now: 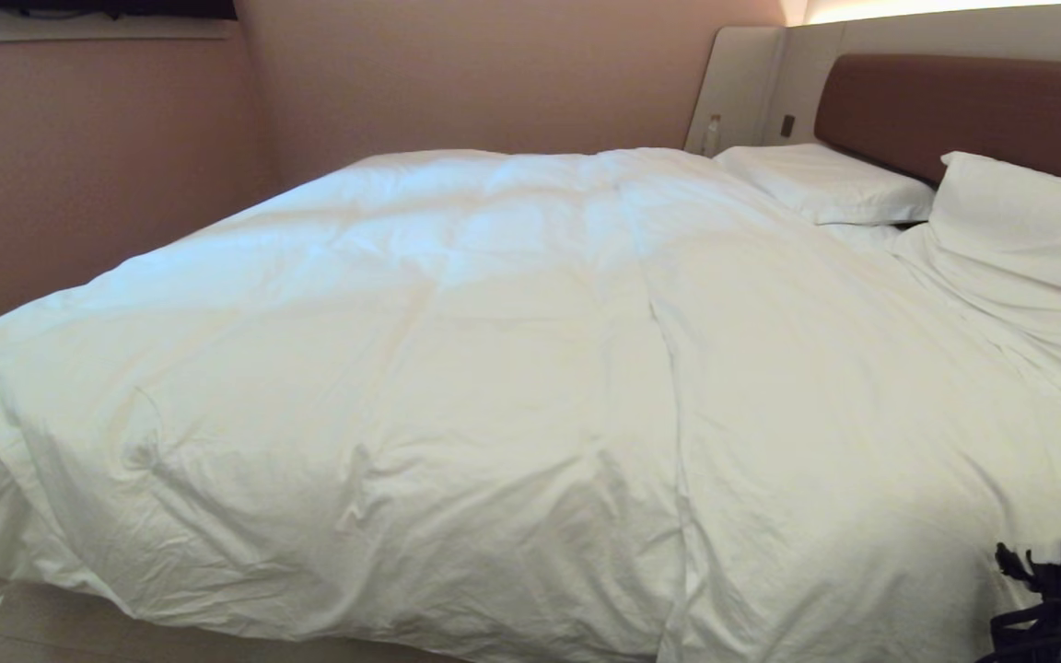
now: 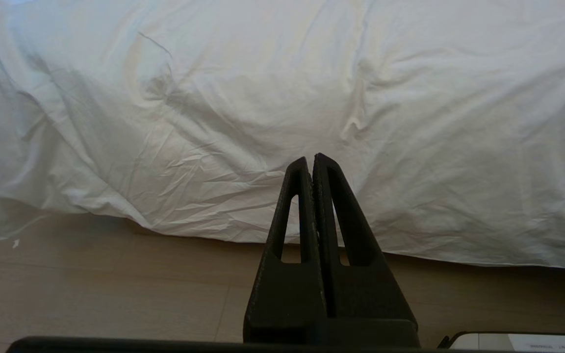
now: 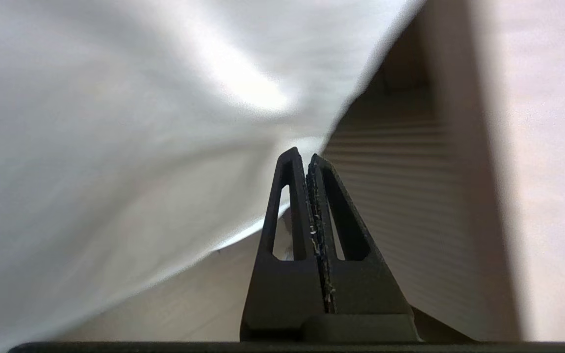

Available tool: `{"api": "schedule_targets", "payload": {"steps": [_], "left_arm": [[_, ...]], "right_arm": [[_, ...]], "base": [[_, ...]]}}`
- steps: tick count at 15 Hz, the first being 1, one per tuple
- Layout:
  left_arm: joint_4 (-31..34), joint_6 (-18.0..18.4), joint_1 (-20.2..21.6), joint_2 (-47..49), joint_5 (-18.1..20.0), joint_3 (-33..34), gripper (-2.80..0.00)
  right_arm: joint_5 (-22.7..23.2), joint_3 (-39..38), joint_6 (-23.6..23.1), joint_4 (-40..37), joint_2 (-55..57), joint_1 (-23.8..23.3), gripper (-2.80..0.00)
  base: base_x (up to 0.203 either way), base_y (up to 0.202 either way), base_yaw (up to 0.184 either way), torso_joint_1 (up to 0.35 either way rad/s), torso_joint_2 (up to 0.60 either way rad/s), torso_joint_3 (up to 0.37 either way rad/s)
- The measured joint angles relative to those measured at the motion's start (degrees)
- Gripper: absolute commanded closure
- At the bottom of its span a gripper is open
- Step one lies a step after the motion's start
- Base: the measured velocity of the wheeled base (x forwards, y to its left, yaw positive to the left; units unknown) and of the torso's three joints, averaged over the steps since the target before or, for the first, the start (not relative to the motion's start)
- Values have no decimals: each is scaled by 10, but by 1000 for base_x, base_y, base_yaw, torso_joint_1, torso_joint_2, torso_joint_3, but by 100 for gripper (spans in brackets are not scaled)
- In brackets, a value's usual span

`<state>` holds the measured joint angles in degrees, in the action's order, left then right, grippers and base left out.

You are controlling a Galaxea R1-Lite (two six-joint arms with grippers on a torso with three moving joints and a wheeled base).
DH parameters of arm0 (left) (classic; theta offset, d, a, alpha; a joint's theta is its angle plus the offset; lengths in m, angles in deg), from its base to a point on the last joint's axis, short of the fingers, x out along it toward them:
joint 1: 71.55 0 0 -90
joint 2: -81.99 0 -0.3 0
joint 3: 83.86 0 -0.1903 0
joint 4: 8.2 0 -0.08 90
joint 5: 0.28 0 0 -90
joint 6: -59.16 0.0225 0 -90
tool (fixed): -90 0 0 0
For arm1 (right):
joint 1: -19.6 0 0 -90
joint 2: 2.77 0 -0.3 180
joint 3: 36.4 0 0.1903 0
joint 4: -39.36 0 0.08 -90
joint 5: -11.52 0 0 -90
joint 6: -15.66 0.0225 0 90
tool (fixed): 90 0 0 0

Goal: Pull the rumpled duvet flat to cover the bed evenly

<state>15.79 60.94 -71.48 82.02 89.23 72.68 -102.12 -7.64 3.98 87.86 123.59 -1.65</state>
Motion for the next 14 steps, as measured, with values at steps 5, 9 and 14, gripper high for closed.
{"api": "schedule_targets", "payload": {"steps": [5, 9, 14], "left_arm": [[0, 0, 0, 0, 0, 0, 0], [0, 0, 0, 0, 0, 0, 0], [0, 0, 0, 0, 0, 0, 0]], "right_arm": [[0, -48, -3, 45, -131, 15, 0], [1, 5, -2, 45, -223, 33, 0], [-6, 166, 2, 29, -313, 45, 0]], "base": [[0, 0, 0, 0, 0, 0], [0, 0, 0, 0, 0, 0], [0, 0, 0, 0, 0, 0]]}}
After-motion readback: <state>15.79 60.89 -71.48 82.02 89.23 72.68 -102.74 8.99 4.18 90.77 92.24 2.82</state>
